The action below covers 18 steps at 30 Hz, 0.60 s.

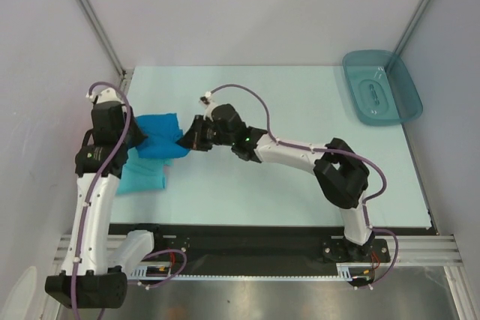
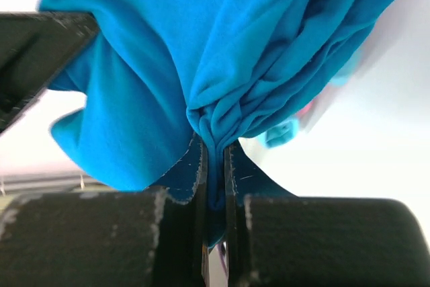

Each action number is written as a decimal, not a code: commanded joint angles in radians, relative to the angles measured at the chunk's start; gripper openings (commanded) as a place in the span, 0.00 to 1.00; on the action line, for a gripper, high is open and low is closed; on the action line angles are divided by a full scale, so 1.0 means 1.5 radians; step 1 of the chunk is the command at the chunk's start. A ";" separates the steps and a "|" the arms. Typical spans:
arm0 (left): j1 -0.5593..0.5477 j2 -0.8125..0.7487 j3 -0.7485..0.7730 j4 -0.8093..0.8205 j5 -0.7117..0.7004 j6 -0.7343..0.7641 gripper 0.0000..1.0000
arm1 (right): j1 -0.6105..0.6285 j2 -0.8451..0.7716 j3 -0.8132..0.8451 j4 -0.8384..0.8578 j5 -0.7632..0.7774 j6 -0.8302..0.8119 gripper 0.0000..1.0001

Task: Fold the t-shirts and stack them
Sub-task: Neatly place the folded tshirt to the corner

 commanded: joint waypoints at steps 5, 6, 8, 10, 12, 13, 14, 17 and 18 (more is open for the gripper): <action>0.059 -0.072 -0.050 -0.036 -0.097 0.012 0.00 | 0.070 0.054 0.044 0.008 -0.017 0.001 0.00; 0.062 -0.075 -0.063 -0.038 -0.101 0.010 0.00 | 0.074 0.056 0.042 0.011 -0.018 0.001 0.00; 0.069 -0.082 -0.077 -0.043 -0.122 0.002 0.00 | 0.082 0.063 0.039 0.019 -0.018 0.002 0.00; 0.074 -0.078 -0.085 -0.051 -0.135 -0.002 0.00 | 0.090 0.070 0.037 0.022 -0.019 0.002 0.00; 0.082 -0.076 -0.095 -0.052 -0.136 -0.008 0.00 | 0.103 0.080 0.027 0.033 -0.017 0.006 0.00; 0.085 -0.076 -0.100 -0.054 -0.137 -0.011 0.00 | 0.107 0.084 0.021 0.042 -0.017 0.008 0.00; 0.089 -0.078 -0.106 -0.054 -0.138 -0.016 0.00 | 0.111 0.091 0.017 0.053 -0.017 0.015 0.00; 0.094 -0.078 -0.131 -0.055 -0.146 -0.026 0.00 | 0.124 0.107 0.011 0.059 -0.018 0.016 0.00; 0.095 -0.076 -0.125 -0.063 -0.148 -0.028 0.00 | 0.127 0.114 0.011 0.060 -0.017 0.018 0.00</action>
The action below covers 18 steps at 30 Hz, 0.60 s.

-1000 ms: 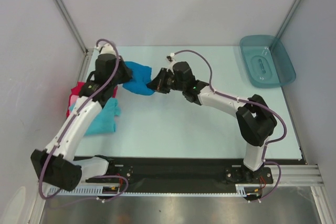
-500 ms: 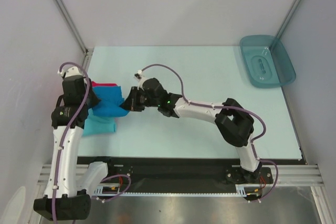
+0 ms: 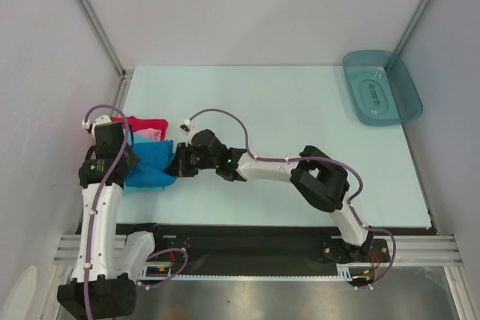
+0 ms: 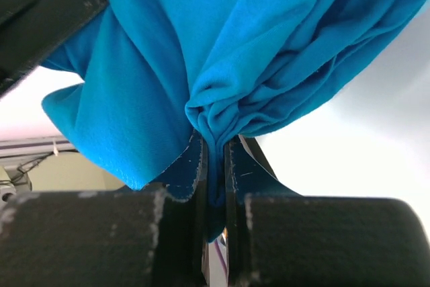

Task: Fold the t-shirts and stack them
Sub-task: Neatly place the folded tshirt to the corner

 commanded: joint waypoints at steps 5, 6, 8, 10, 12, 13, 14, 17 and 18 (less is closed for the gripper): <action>0.023 0.003 0.001 0.029 -0.028 -0.020 0.00 | 0.037 0.029 -0.011 0.025 -0.032 0.008 0.00; 0.024 0.005 0.002 0.029 -0.017 -0.021 0.00 | 0.036 0.028 -0.013 0.031 -0.033 0.011 0.00; 0.024 0.007 0.004 0.031 -0.006 -0.025 0.00 | 0.033 0.021 -0.017 0.033 -0.035 0.011 0.00; 0.024 0.011 0.004 0.036 0.011 -0.026 0.00 | 0.028 0.011 -0.021 0.034 -0.037 0.009 0.00; 0.024 0.009 0.004 0.040 0.022 -0.022 0.00 | 0.019 0.006 -0.027 0.038 -0.043 0.010 0.09; 0.024 0.005 0.004 0.045 0.030 -0.021 0.00 | 0.015 0.004 -0.028 0.039 -0.047 0.010 0.16; 0.023 0.005 0.004 0.046 0.032 -0.020 0.06 | 0.009 0.001 -0.029 0.038 -0.053 0.008 0.27; 0.024 0.009 0.007 0.048 0.040 -0.021 0.38 | 0.002 -0.003 -0.033 0.034 -0.056 0.007 0.48; 0.024 0.011 0.008 0.048 0.041 -0.020 0.41 | -0.001 -0.003 -0.031 0.032 -0.056 0.005 0.51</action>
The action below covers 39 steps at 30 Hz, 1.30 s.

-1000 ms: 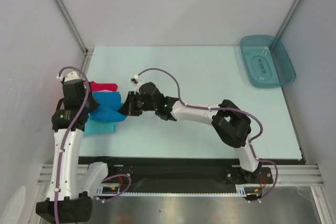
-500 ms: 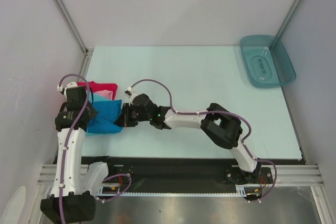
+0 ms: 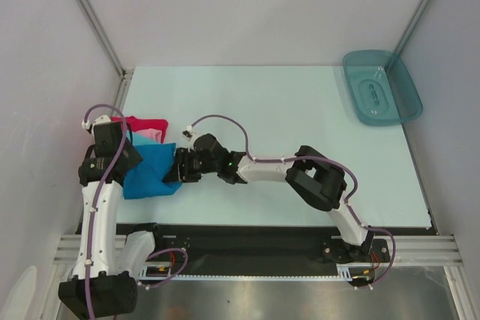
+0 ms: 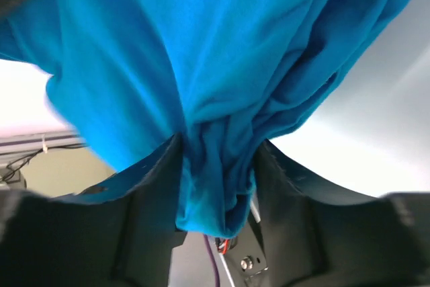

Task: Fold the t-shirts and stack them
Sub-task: Neatly place the folded tshirt to the corner, then reset both grippers

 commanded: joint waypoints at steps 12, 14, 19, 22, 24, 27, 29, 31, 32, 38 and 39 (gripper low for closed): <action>0.010 0.011 0.023 0.060 0.011 -0.013 0.72 | -0.026 -0.042 -0.003 -0.012 -0.039 -0.017 0.56; 0.010 0.015 0.029 0.063 0.016 -0.015 0.72 | -0.039 -0.057 -0.008 -0.021 -0.038 -0.025 0.56; 0.009 0.016 0.033 0.087 0.065 -0.024 0.69 | -0.086 -0.132 -0.030 -0.079 -0.015 -0.072 0.56; -0.014 0.002 0.024 0.131 0.095 -0.032 0.62 | -0.133 -0.209 -0.043 -0.143 0.020 -0.122 0.56; -0.052 0.007 0.026 0.154 0.102 -0.037 0.59 | -0.165 -0.269 -0.043 -0.198 0.067 -0.180 0.56; -0.124 0.035 0.049 0.209 0.099 -0.034 0.62 | -0.199 -0.342 -0.049 -0.284 0.129 -0.245 0.57; -0.177 0.052 0.060 0.256 0.102 -0.028 0.68 | -0.236 -0.378 -0.073 -0.310 0.160 -0.268 0.57; -0.213 0.086 0.081 0.297 0.097 -0.013 0.72 | -0.270 -0.435 -0.112 -0.324 0.201 -0.299 0.58; -0.248 0.100 0.086 0.311 0.096 -0.007 0.74 | -0.281 -0.456 -0.129 -0.332 0.212 -0.307 0.58; -0.361 0.190 0.085 0.406 0.068 0.031 0.88 | -0.325 -0.633 -0.286 -0.334 0.347 -0.332 0.59; -0.374 0.199 0.070 0.436 0.065 0.034 0.89 | -0.325 -0.656 -0.341 -0.327 0.367 -0.337 0.59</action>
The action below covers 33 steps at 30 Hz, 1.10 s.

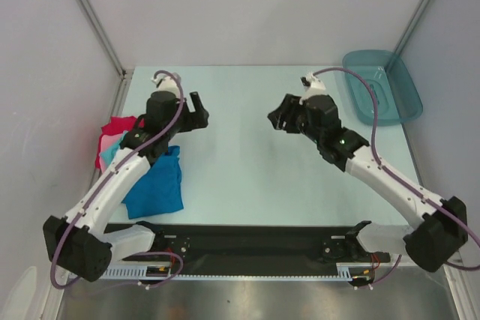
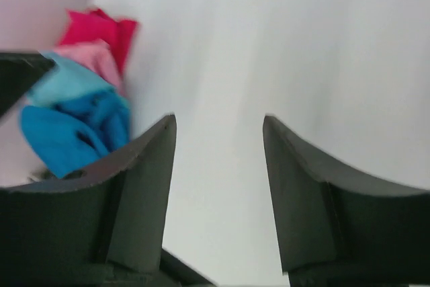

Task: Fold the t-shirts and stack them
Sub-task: Reset both grippers

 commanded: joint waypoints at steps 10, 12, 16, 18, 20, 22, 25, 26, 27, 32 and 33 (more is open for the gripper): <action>-0.106 0.085 -0.053 0.228 -0.080 0.143 1.00 | -0.142 -0.181 -0.272 0.000 0.120 -0.044 0.60; -0.106 0.059 -0.103 0.313 -0.088 0.172 1.00 | -0.145 -0.188 -0.279 0.005 0.120 -0.034 0.60; -0.102 0.035 -0.180 0.411 -0.087 0.283 1.00 | -0.137 -0.195 -0.308 0.030 0.121 -0.028 0.60; -0.099 0.028 -0.215 0.440 -0.073 0.321 1.00 | -0.138 -0.196 -0.332 0.045 0.115 -0.022 0.60; -0.092 0.029 -0.226 0.440 -0.080 0.334 1.00 | -0.140 -0.197 -0.351 0.053 0.107 -0.022 0.60; -0.073 0.021 -0.233 0.434 -0.091 0.331 1.00 | -0.139 -0.200 -0.359 0.061 0.103 -0.027 0.60; -0.026 -0.017 -0.271 0.466 -0.071 0.325 1.00 | -0.141 -0.207 -0.369 0.064 0.106 -0.030 0.60; -0.007 -0.028 -0.283 0.491 -0.050 0.315 1.00 | -0.141 -0.210 -0.373 0.068 0.107 -0.026 0.60; 0.014 -0.036 -0.305 0.503 -0.027 0.295 1.00 | -0.140 -0.210 -0.377 0.069 0.113 -0.025 0.60; 0.104 -0.046 -0.362 0.569 0.046 0.288 1.00 | -0.141 -0.209 -0.374 0.067 0.109 -0.022 0.60; 0.110 -0.040 -0.373 0.572 0.044 0.293 1.00 | -0.141 -0.210 -0.374 0.065 0.108 -0.021 0.60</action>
